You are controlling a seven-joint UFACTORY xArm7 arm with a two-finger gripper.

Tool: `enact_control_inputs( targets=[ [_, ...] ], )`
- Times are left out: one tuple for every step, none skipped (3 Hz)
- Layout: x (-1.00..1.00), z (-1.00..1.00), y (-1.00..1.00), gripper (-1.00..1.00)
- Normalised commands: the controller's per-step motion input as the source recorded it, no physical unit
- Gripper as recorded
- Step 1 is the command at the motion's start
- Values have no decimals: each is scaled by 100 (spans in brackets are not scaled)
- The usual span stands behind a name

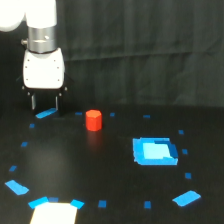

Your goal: Pick up the red object from the table

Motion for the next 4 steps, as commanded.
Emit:
enact_control_inputs(
  targets=[
    [100, -21, -42, 100],
    [100, -6, -17, 100],
    [100, 14, -39, 63],
    [100, -13, -28, 87]
  ],
)
